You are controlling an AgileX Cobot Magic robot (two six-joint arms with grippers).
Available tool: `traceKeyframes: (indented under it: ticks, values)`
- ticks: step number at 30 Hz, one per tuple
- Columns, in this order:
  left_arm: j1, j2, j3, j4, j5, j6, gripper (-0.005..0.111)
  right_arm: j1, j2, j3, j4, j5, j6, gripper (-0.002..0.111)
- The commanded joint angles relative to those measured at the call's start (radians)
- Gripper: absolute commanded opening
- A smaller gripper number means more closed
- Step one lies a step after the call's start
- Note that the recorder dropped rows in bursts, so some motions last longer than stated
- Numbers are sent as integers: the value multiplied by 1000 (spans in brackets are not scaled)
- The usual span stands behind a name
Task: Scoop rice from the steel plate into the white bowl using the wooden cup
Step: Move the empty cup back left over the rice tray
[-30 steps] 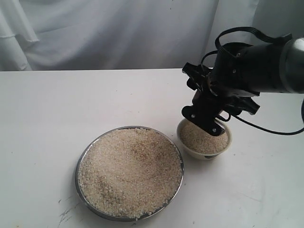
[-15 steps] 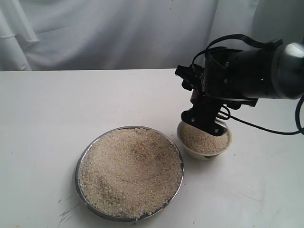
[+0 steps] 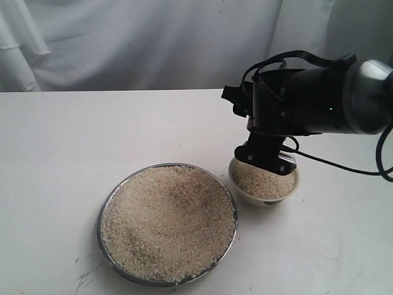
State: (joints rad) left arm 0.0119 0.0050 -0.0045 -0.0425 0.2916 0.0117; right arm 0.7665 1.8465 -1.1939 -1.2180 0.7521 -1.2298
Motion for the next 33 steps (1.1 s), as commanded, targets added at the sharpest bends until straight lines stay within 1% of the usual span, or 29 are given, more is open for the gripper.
traceKeyframes:
  ticks: [1, 4, 6, 9, 12, 14, 17, 21, 26, 28, 33]
  values:
    - [-2, -5, 5, -1, -6, -3, 0, 1, -18, 5, -41, 19, -3, 0]
    - [-2, -5, 5, -1, -6, -3, 0, 1, -18, 5, -27, 20, 10, 0]
    - [-2, -5, 5, -1, -6, -3, 0, 1, -18, 3, 37, 1, 51, 0]
    - [-2, -5, 5, -1, -6, -3, 0, 1, -18, -1, 202, -21, 65, 0]
    - [-2, -5, 5, -1, -6, -3, 0, 1, -18, -1, 387, -114, 93, 0]
    - [-2, -5, 5, -1, -6, -3, 0, 1, -18, -1, 459, -190, 77, 0]
    - [-2, -5, 5, -1, -6, -3, 0, 5, -8, -6, 474, -289, 53, 0]
    - [-2, -5, 5, -1, -6, -3, 0, 12, 44, -53, 474, -307, 49, 0]
    - [-2, -5, 5, -1, -6, -3, 0, 32, 94, -106, 470, -390, 37, 0]
    - [-2, -5, 5, -1, -6, -3, 0, 47, 107, -122, 461, -422, 2, 0]
    - [-2, -5, 5, -1, -6, -3, 0, 70, 156, -157, 356, -489, -19, 0]
